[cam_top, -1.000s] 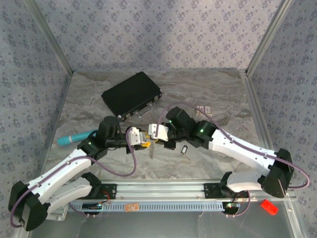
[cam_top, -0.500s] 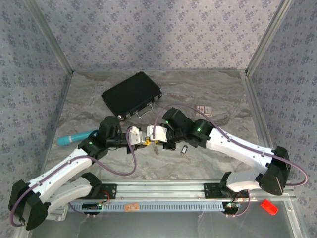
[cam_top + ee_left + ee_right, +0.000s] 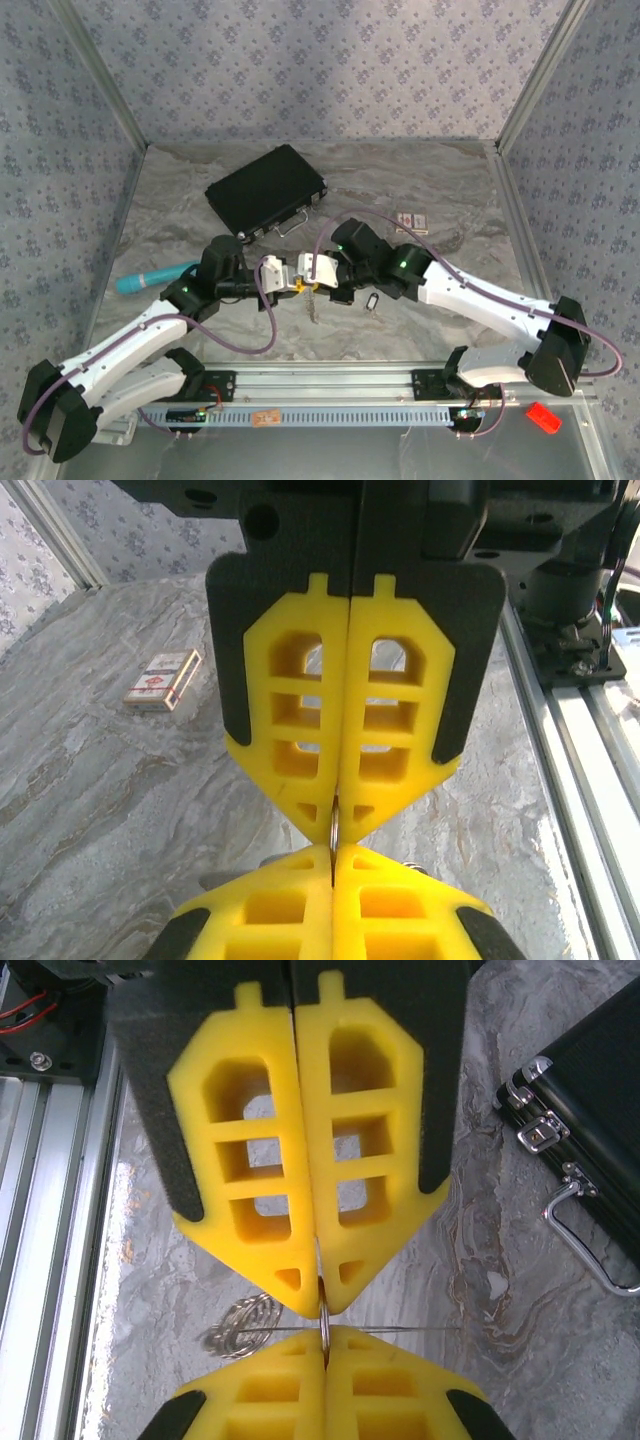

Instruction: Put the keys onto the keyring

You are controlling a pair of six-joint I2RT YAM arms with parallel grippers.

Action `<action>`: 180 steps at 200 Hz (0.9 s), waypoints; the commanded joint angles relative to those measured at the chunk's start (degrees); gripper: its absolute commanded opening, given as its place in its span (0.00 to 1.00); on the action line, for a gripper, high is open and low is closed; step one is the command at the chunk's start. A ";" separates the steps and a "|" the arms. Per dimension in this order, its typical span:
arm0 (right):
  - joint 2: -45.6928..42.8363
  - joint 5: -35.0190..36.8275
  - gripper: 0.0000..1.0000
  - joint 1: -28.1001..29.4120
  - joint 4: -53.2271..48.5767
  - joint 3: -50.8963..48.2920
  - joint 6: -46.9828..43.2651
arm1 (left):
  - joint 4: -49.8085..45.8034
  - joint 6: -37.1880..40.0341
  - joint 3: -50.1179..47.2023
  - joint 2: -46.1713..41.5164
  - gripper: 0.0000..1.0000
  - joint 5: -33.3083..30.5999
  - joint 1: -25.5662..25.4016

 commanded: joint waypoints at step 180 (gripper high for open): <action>-10.75 -22.00 0.32 -13.17 43.12 -28.39 17.89 | 49.48 -26.39 -16.21 6.04 0.00 1.35 -0.74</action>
